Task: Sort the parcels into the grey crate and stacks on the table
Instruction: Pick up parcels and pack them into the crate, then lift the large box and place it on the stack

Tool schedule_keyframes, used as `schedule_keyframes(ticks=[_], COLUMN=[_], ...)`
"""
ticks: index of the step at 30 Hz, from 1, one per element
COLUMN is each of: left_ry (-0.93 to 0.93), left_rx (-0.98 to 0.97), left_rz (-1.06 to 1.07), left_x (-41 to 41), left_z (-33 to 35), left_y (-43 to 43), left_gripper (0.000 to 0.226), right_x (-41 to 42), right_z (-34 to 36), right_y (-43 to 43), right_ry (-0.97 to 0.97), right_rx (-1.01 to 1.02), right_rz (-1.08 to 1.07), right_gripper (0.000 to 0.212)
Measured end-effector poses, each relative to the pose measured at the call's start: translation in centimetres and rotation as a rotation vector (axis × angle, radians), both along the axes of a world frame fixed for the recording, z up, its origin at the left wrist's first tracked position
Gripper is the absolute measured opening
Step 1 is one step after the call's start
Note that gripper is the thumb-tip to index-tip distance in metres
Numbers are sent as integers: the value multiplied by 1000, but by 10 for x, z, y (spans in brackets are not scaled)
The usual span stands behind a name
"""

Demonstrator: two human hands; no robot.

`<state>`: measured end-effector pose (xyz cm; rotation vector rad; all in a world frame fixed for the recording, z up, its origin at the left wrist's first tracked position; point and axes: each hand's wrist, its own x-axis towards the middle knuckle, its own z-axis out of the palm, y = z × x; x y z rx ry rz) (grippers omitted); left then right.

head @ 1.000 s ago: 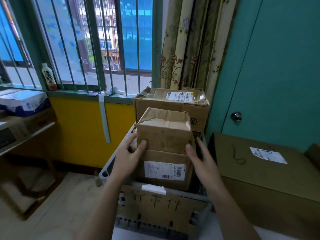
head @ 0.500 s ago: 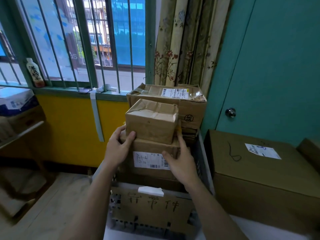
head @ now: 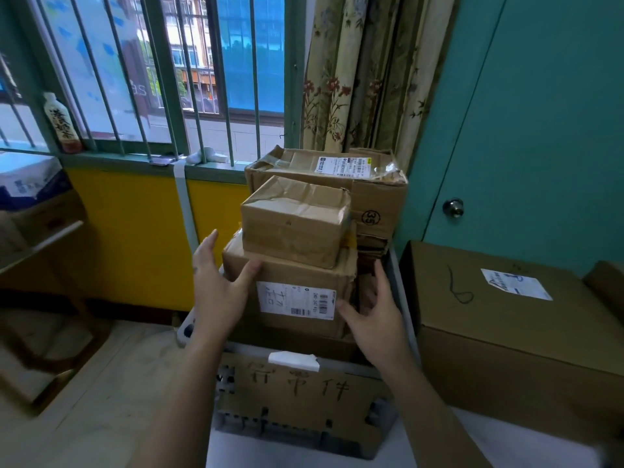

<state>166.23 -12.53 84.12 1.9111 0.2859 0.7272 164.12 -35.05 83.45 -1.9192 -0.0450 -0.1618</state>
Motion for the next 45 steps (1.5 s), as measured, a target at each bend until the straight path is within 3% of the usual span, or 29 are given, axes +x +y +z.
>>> schedule_keyframes(ticks=[5, 9, 17, 25, 31, 35, 40, 45], left_ry=[22, -46, -125, 64, 257, 428, 562, 649], left_rx=[31, 95, 126, 271, 479, 730, 857, 964], left_rz=[167, 183, -77, -308, -409, -312, -304, -238], left_x=[-32, -58, -61, -40, -2, 16, 32, 32], left_z=[-3, 5, 4, -9, -42, -61, -72, -94], left_y=[-22, -68, -179, -300, -360, -387, -405, -408], left_gripper=[86, 81, 74, 79, 80, 85, 76, 89], right_x=[-11, -24, -38, -39, -28, -12, 5, 5], right_z=[3, 11, 12, -8, -31, -52, -74, -92], right_y=[-19, -37, -127, -245, -326, -367, -390, -392], right_ry=[-28, -59, -63, -4, 99, 165, 323, 281], right_rx=[29, 61, 96, 7, -248, -479, -829, -898], right_rz=[-12, -15, -77, -214, -356, -419, -315, -296], right_gripper=[93, 85, 72, 65, 56, 54, 65, 69])
